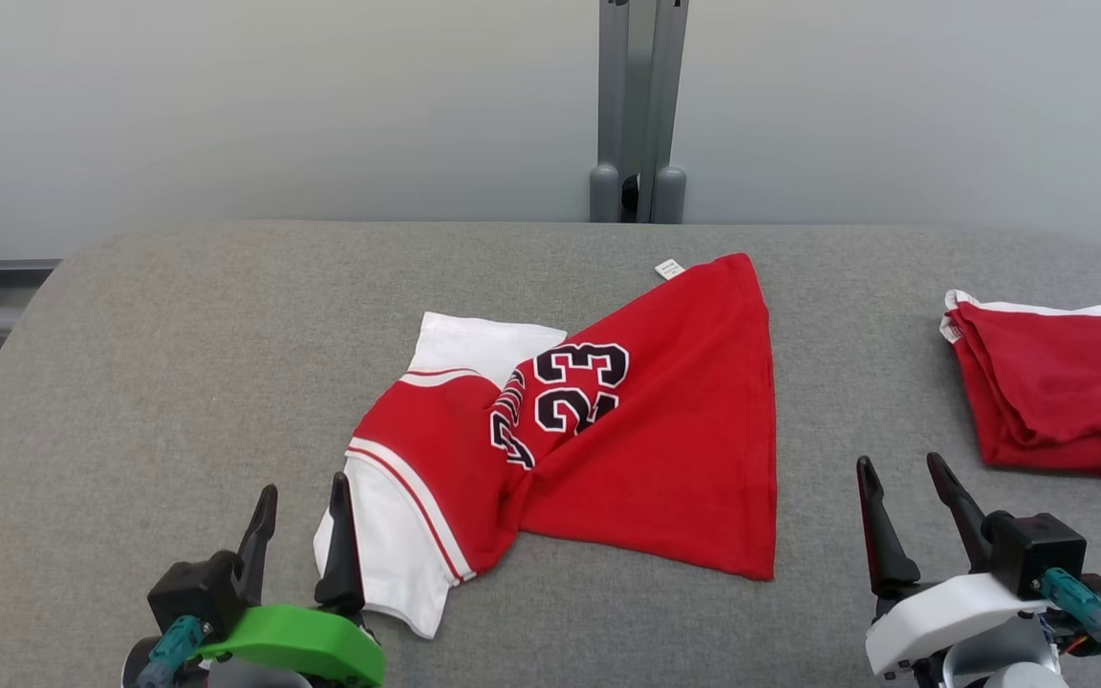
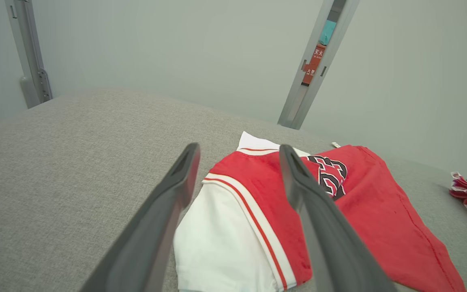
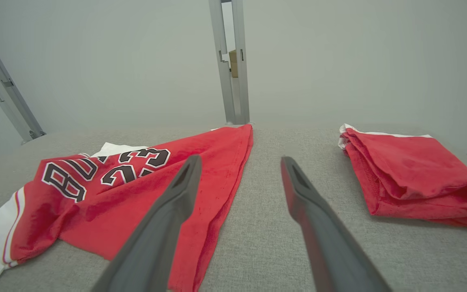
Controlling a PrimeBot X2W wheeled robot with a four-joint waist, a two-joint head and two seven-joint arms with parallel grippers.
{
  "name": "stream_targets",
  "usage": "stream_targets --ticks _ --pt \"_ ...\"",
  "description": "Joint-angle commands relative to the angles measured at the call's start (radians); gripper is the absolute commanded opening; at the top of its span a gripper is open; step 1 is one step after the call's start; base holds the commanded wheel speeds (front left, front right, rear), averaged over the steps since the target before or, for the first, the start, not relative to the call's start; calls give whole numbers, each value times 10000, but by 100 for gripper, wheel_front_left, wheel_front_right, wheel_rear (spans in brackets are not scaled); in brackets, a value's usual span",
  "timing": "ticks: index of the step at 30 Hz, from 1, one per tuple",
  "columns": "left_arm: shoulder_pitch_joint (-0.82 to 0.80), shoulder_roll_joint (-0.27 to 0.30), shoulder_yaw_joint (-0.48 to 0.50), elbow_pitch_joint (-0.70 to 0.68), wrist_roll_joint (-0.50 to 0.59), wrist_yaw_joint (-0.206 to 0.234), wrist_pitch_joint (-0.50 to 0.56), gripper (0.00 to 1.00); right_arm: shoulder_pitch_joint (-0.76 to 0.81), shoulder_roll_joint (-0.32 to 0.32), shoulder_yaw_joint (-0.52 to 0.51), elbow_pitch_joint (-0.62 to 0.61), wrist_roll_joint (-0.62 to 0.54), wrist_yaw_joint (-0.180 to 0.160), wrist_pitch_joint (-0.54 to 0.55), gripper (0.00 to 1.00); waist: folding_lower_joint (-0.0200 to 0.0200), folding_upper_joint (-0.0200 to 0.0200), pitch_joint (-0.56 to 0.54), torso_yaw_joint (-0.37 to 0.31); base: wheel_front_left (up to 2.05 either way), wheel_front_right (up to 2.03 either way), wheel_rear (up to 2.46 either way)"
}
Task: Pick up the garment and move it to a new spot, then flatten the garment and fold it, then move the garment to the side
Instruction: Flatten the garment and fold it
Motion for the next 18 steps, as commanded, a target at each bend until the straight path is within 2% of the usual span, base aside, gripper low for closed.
stream_targets --ticks 1,13,18 --pt "124 53 39 41 -22 3 -74 100 -18 -22 28 50 104 -15 -63 100 0 0 15 5 0 0 0" --pt "1 110 16 307 23 -14 -18 100 -212 -22 147 105 -52 -15 -35 100 0 0 197 -8 0 0 0" --pt "-7 273 -34 1137 -306 -38 975 100 -271 -21 448 175 -86 -15 113 100 0 0 451 -71 0 0 0"
